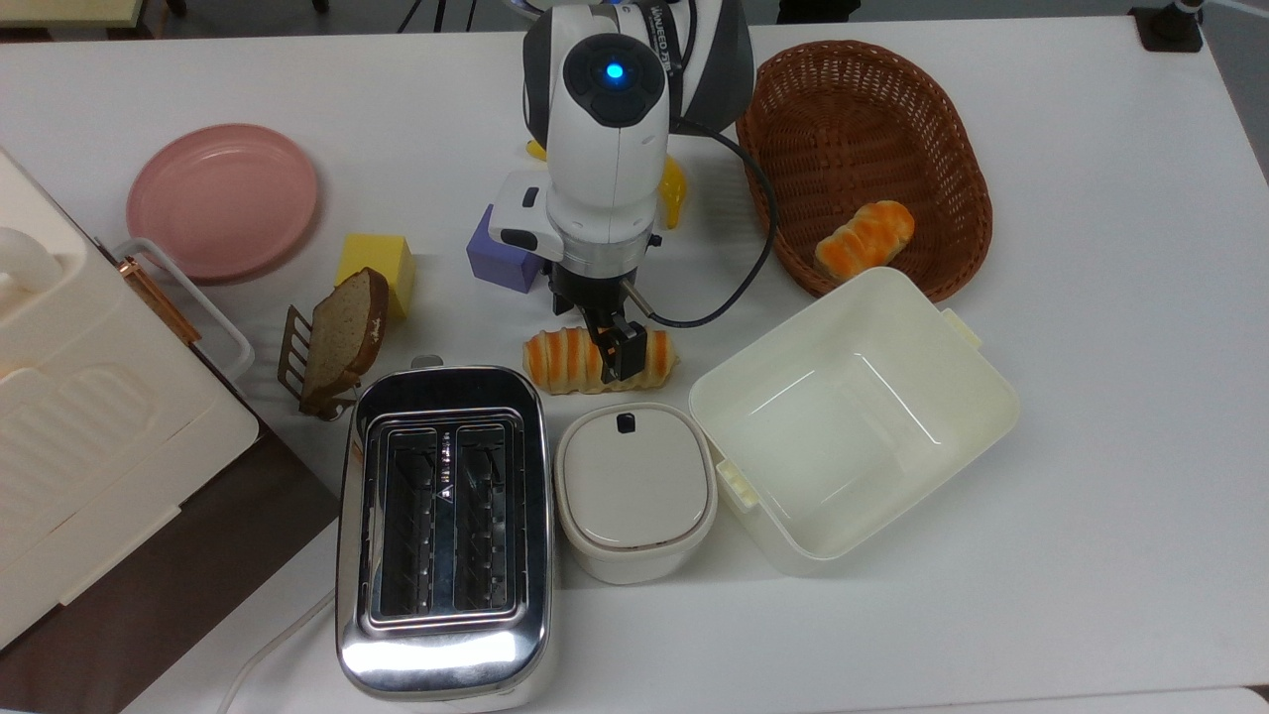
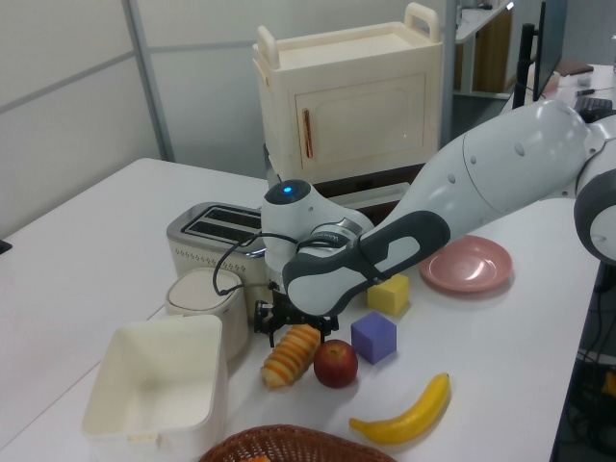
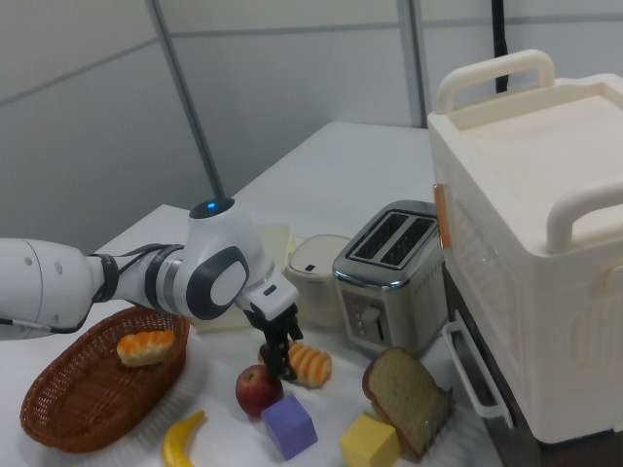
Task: Put the bread in the basket
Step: 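Close the gripper on the middle of the striped bread roll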
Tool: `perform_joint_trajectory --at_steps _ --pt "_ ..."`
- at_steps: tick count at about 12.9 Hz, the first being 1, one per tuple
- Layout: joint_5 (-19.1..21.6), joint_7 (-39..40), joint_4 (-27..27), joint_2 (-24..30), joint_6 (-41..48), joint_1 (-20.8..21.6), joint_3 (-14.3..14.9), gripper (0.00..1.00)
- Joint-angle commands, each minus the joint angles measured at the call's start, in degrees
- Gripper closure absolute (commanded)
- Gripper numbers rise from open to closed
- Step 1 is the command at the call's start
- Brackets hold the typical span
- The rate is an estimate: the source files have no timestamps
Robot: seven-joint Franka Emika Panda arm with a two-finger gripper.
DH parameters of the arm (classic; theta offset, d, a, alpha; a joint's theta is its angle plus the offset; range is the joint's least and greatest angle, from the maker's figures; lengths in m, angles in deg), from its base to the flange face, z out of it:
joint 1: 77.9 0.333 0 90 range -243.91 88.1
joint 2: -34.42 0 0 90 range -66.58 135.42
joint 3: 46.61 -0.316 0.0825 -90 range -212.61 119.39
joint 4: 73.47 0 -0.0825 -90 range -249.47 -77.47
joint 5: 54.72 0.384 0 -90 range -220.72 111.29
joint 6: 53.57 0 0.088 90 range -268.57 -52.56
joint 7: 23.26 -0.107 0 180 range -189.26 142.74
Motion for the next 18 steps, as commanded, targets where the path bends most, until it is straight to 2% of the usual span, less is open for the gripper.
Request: perform_joint_trajectory --at_steps 1,4,10,14,18 --pt "-1.4 -0.2 -0.3 -0.2 -1.6 0.5 0.0 0.50" --pt "-1.5 -0.2 -0.3 -0.2 -2.6 0.5 0.0 0.70" --pt "-1.6 1.6 -0.3 0.2 -2.6 0.4 0.0 0.77" --pt "-1.5 2.7 -0.3 5.0 -1.6 -0.1 0.0 0.77" --pt "-1.4 5.1 -0.3 12.0 5.4 -1.3 0.0 0.77"
